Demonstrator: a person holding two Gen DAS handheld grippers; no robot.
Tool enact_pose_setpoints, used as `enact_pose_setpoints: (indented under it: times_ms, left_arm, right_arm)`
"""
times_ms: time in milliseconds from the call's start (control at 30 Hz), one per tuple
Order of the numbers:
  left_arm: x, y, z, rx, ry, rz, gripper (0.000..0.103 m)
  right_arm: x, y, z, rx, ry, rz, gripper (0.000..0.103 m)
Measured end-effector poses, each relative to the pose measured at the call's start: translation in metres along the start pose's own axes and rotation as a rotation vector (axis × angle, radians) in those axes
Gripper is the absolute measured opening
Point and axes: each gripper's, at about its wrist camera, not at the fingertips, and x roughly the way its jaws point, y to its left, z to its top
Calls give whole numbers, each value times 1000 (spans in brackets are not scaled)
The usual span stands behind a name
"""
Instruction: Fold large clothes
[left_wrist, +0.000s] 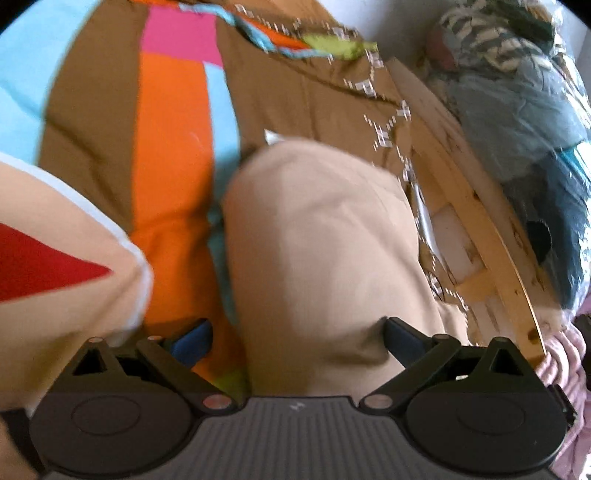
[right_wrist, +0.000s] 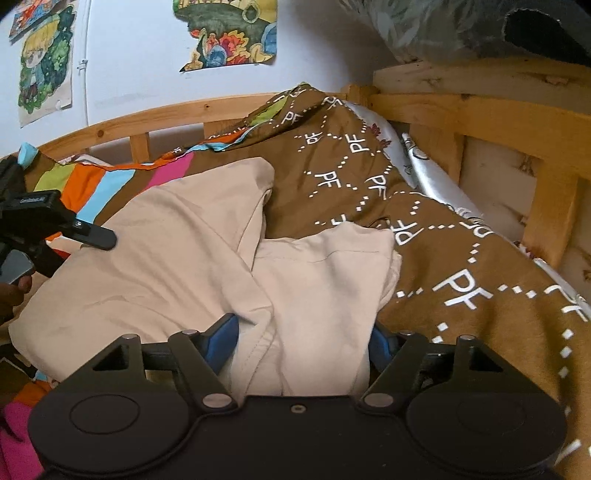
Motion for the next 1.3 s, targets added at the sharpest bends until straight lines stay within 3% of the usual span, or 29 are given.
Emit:
enact_pose_setpoints:
  times_ms: [100, 233, 433, 600, 767, 900, 967, 1067, 1167, 1233, 1300]
  left_arm:
    - [4, -16, -1, 45, 6, 39, 89]
    - [2, -45, -3, 95, -2, 150, 83]
    - [-11, -95, -18, 279, -70, 255, 75]
    - [-34, -115, -17, 346, -99, 264, 70]
    - [-73, -114, 9, 375, -182, 283, 70]
    - [-103, -99, 46, 396, -254, 348, 70]
    - [-112, -84, 64, 388, -282, 378, 71]
    - [-109, -46, 82, 359, -273, 446, 73]
    - [-91, 1, 81, 241, -197, 511, 78]
    - [-95, 15, 70, 226, -275, 491, 83]
    - [-96, 17, 69, 209, -283, 492, 86]
  right_arm:
    - [1, 3, -1, -15, -5, 3, 69]
    - [-2, 4, 2, -9, 1, 20, 47]
    - [-16, 26, 6, -120, -16, -11, 17]
    - [-35, 48, 26, -170, -101, -2, 12]
    - [-23, 87, 60, -253, -197, 22, 12]
    - [19, 115, 93, -258, -251, 76, 12]
    - [49, 118, 102, -216, -238, 101, 13]
    - [108, 119, 99, -145, -126, 129, 18]
    - [146, 123, 80, -119, -35, 113, 40]
    - [150, 121, 74, -95, -34, 119, 53]
    - [150, 114, 73, -64, -37, 137, 57]
